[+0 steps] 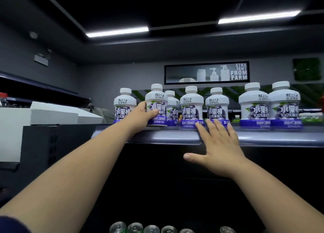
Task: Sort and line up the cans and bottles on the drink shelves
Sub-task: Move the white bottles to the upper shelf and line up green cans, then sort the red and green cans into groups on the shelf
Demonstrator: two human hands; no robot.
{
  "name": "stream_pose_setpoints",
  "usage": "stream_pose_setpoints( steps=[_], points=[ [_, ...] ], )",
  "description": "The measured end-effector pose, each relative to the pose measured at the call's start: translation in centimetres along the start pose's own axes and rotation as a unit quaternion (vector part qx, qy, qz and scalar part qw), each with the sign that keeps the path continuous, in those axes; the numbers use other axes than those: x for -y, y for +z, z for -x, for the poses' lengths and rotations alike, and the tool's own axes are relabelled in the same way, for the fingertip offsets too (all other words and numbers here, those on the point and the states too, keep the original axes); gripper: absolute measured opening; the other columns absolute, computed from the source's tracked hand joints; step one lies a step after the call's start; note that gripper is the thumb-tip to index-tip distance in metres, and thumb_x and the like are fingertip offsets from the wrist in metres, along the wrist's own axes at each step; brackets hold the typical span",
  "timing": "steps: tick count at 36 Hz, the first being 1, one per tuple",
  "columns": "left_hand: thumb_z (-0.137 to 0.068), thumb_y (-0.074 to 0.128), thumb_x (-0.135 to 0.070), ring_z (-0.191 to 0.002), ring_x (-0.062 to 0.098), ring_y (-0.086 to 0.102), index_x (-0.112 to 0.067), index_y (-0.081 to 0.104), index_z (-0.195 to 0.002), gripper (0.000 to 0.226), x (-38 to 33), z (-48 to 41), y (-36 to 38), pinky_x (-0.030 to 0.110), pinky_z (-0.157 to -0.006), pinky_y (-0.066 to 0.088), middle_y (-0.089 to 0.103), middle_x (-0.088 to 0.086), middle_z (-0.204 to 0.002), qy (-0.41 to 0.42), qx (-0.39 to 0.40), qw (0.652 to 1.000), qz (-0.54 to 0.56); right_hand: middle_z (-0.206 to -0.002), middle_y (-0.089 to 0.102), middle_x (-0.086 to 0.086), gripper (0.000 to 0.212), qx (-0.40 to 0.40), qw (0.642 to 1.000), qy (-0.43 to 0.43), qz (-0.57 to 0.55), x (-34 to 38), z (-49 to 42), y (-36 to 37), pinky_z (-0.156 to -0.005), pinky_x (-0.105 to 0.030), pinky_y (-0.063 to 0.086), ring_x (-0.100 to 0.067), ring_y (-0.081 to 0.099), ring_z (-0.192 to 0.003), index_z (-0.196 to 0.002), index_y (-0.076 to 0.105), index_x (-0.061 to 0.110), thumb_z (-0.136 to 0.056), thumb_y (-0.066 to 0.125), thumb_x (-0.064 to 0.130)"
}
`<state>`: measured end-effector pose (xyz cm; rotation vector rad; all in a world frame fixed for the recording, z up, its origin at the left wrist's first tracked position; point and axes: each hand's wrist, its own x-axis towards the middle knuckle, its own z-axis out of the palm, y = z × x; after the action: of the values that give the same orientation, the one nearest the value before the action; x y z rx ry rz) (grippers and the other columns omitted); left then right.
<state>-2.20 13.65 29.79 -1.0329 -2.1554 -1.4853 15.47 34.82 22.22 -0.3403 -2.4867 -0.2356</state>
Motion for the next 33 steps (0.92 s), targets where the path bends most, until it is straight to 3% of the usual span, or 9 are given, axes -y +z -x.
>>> stream_pose_setpoints(
  steps=[6,10,15,17,20,23,26,29,33],
  points=[
    [-0.101,0.05,-0.029,-0.104,0.032,0.058,-0.01,0.058,-0.118,0.027,-0.7,1.2,0.9,0.038,-0.089,0.045,0.065,0.014,-0.118,0.015,-0.043,0.964,-0.262,-0.169,-0.014,-0.001,0.115,-0.002,1.0,0.003,0.014,0.3,0.2,0.0,-0.122,-0.052,-0.014,-0.023,-0.02,-0.153,-0.157,-0.014,0.038,-0.066,0.017,0.101],
    [-0.1,0.045,-0.015,-0.09,0.025,0.049,-0.012,0.053,-0.122,0.023,-0.8,2.7,1.8,0.035,-0.08,0.038,0.064,0.014,-0.115,0.046,-0.076,0.956,-0.281,-0.168,-0.016,-0.002,0.116,0.003,1.0,-0.003,0.014,0.2,0.3,-0.2,-0.122,-0.053,-0.015,-0.024,-0.021,-0.153,-0.157,-0.015,0.037,-0.066,0.02,0.101],
    [-0.094,0.056,-0.02,-0.13,0.025,0.045,-0.013,0.044,-0.144,0.052,-0.4,6.1,3.2,0.042,-0.112,0.037,0.05,0.006,-0.14,0.146,-0.091,0.953,-0.249,-0.167,-0.02,-0.003,0.113,0.002,0.999,-0.031,-0.008,-0.3,0.8,-0.5,-0.122,-0.047,-0.016,-0.023,-0.024,-0.152,-0.158,-0.013,0.037,-0.072,0.03,0.096],
    [-0.09,0.057,-0.022,-0.131,0.025,0.045,-0.011,0.05,-0.14,0.051,-0.3,8.1,4.3,0.041,-0.114,0.034,0.052,0.008,-0.139,0.222,-0.093,0.938,-0.251,-0.168,-0.019,-0.002,0.106,-0.014,0.997,-0.052,-0.046,-0.8,1.8,-0.5,-0.123,-0.041,-0.015,-0.019,-0.022,-0.153,-0.159,-0.004,0.038,-0.078,0.042,0.088],
    [-0.084,0.052,-0.032,-0.107,0.015,0.057,-0.015,0.061,-0.124,0.044,-0.5,11.6,6.7,0.03,-0.096,0.045,0.061,-0.002,-0.117,0.297,-0.046,0.933,-0.2,-0.169,-0.007,0.0,0.094,-0.044,0.989,-0.074,-0.12,-1.7,5.1,0.2,-0.123,-0.032,-0.013,-0.013,-0.014,-0.154,-0.159,0.014,0.036,-0.084,0.06,0.069],
    [-0.081,0.054,-0.037,-0.085,0.002,0.059,-0.027,0.061,-0.12,0.041,-0.7,15.0,10.0,0.015,-0.079,0.045,0.061,-0.017,-0.103,0.29,0.055,0.943,-0.154,-0.168,0.007,0.008,0.085,-0.06,0.975,-0.063,-0.207,-3.7,9.8,1.9,-0.125,-0.029,0.002,-0.005,-0.005,-0.154,-0.156,0.029,0.037,-0.085,0.072,0.052],
    [-0.082,0.064,-0.035,-0.088,0.0,0.059,-0.035,0.06,-0.118,0.036,-0.1,17.7,14.2,0.004,-0.074,0.038,0.061,-0.02,-0.1,0.258,0.142,0.944,-0.148,-0.16,0.026,0.016,0.075,-0.054,0.957,0.012,-0.284,-6.8,14.8,4.5,-0.122,-0.023,0.016,-0.001,0.015,-0.151,-0.148,0.042,0.039,-0.082,0.078,0.045],
    [-0.086,0.069,-0.033,-0.09,0.0,0.06,-0.04,0.059,-0.117,0.033,0.8,19.8,19.4,0.009,-0.07,0.042,0.06,-0.021,-0.103,0.209,0.198,0.949,-0.127,-0.142,0.047,0.021,0.058,-0.037,0.919,0.124,-0.372,-9.9,19.5,7.4,-0.109,-0.027,0.042,0.002,0.043,-0.132,-0.133,0.054,0.042,-0.082,0.08,0.039],
    [-0.083,0.072,-0.027,-0.089,0.0,0.06,-0.04,0.06,-0.11,0.032,1.9,22.2,27.5,0.013,-0.071,0.046,0.063,-0.015,-0.098,0.151,0.266,0.949,-0.079,-0.12,0.05,0.031,0.045,0.011,0.876,0.218,-0.43,-13.6,24.3,11.2,-0.103,-0.036,0.049,-0.006,0.053,-0.124,-0.118,0.055,0.05,-0.083,0.08,0.037]
  ],
)
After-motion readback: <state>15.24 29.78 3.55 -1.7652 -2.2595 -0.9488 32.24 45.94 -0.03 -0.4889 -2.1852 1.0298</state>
